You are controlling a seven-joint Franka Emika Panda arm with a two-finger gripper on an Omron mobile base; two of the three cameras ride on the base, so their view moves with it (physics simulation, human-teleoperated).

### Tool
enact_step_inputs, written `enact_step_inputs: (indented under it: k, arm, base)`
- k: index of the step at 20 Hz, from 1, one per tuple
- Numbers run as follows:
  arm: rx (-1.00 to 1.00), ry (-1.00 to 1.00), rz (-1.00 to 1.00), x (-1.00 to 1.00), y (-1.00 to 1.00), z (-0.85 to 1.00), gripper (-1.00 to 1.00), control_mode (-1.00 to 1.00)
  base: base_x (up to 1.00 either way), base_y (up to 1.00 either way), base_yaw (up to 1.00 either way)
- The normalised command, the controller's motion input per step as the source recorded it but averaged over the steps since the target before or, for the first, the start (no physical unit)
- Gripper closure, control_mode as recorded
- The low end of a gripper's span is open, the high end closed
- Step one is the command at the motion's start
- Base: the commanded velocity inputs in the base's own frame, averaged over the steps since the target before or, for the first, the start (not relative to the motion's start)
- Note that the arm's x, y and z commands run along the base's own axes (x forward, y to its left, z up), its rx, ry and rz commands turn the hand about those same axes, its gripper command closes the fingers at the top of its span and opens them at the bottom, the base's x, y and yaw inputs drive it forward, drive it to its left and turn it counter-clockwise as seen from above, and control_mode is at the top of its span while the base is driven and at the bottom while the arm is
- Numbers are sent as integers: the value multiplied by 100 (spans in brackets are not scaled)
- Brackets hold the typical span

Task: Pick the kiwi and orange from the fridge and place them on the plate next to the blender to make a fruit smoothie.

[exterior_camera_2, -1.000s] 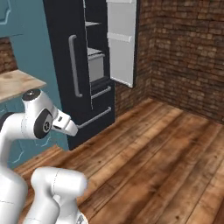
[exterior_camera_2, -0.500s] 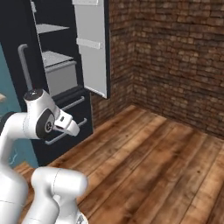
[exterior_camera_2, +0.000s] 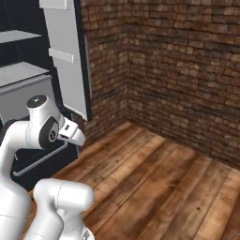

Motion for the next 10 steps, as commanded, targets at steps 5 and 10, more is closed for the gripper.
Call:
enact_step_inputs:
  k: [5, 10]
  arm:
    - [0, 0, 0, 0, 0, 0, -100, 100]
    - [0, 0, 0, 0, 0, 0, -100, 100]
  base:
    - [100, -54, 5]
    - [100, -39, 53]
